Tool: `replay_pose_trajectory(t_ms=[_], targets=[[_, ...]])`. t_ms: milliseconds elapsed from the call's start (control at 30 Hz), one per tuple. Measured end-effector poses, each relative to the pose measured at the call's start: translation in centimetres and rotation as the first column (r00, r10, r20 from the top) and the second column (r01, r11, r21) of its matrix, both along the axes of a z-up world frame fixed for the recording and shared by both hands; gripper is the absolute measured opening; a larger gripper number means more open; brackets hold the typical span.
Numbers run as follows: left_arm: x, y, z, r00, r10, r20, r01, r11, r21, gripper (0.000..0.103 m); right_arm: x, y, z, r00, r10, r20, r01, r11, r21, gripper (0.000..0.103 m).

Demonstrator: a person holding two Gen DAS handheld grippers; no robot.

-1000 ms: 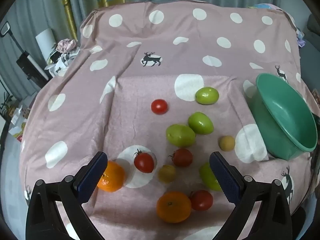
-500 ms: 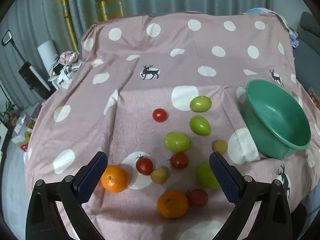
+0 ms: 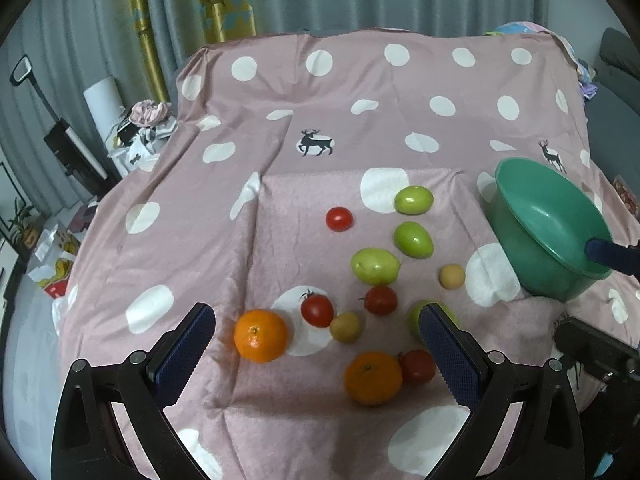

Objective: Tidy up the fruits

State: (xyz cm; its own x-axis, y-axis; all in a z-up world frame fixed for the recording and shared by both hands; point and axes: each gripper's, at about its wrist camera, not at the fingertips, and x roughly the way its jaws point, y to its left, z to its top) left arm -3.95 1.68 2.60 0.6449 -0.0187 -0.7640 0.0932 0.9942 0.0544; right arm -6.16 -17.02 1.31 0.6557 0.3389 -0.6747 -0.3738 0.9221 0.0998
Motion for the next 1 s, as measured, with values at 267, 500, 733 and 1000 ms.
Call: replay_pose_trajectory(t_ms=[267,500,733,1000], targets=[[-0.21,0.75,-0.44,1.000,-0.027,-0.013,0.026,0.999,-0.041,0.101,0.24,0.56,-0.33,1.000,-0.007,-0.023,0.006,1.000,-0.030,0.103],[-0.23,0.42,-0.61,0.998,-0.055,-0.023,0.054,0.998,-0.043,0.101,0.33,0.35,-0.18,0.999,-0.033,-0.021,0.032,0.998,-0.048,0.103],[-0.19,0.33,-0.58,0.997,-0.066,-0.026,0.065,0.997,-0.047,0.101,0.34,0.23,-0.28,0.999,-0.043,-0.016,0.042,0.997,-0.063,0.103],[-0.01,0.33,-0.47,0.996,-0.081,-0.025,0.079,0.994,-0.073,0.101,0.33,0.35,-0.08,0.999,-0.036,-0.014,0.035,0.997,-0.063,0.103]])
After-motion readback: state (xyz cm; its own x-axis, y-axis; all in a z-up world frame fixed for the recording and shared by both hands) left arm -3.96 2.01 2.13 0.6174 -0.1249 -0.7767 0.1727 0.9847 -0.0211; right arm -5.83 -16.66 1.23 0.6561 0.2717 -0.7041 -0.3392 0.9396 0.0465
